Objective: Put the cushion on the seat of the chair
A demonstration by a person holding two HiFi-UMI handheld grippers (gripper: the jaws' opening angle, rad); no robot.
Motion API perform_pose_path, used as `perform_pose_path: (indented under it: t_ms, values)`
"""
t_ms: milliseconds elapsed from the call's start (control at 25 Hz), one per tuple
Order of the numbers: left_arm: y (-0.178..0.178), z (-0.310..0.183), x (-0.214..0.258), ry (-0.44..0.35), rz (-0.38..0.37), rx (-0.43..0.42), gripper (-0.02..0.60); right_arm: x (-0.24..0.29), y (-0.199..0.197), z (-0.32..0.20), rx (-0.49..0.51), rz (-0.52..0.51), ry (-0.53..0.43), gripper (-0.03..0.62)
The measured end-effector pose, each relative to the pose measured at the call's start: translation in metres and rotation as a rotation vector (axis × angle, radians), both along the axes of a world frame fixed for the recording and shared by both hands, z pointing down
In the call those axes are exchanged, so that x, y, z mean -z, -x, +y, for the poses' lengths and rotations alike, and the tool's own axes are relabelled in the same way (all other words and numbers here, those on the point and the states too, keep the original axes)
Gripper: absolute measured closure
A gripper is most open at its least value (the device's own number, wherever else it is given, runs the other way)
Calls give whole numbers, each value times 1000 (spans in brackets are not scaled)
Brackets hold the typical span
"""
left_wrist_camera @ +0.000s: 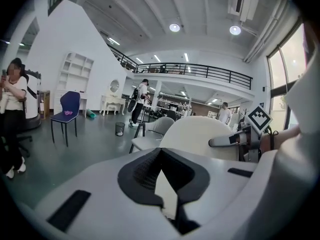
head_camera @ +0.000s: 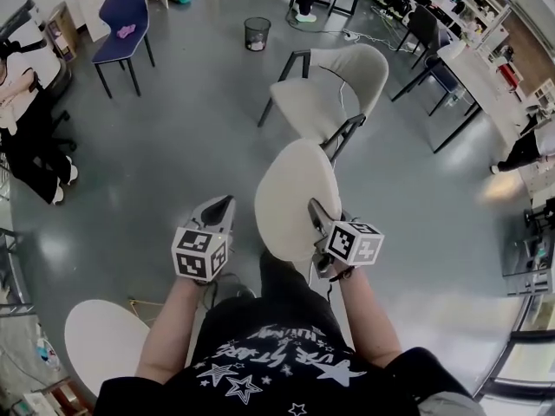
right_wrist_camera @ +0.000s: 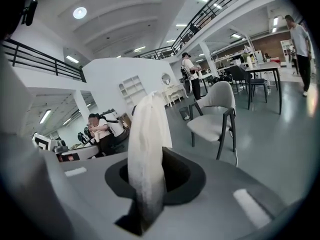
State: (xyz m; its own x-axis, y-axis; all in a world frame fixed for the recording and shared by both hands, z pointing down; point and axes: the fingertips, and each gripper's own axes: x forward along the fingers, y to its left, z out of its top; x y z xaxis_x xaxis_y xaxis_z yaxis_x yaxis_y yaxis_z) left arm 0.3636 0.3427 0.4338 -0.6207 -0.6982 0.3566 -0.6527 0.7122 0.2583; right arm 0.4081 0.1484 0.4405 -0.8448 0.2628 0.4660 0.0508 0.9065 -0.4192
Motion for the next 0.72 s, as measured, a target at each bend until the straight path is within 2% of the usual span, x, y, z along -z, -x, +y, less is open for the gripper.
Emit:
perform_pose_path:
  t_ms: [200, 360, 560, 720]
  values:
    - [23, 3, -4, 2, 21, 29, 574, 5, 33, 7, 28, -20, 39, 534]
    - [47, -7, -10, 7, 27, 25, 574, -6, 61, 5, 48, 7, 59, 534]
    - [88, -17, -11, 21, 44, 53, 574, -5, 107, -5, 73, 16, 51, 534]
    - [126, -30, -4, 28, 41, 71, 574, -1, 150, -23, 74, 12, 85, 534]
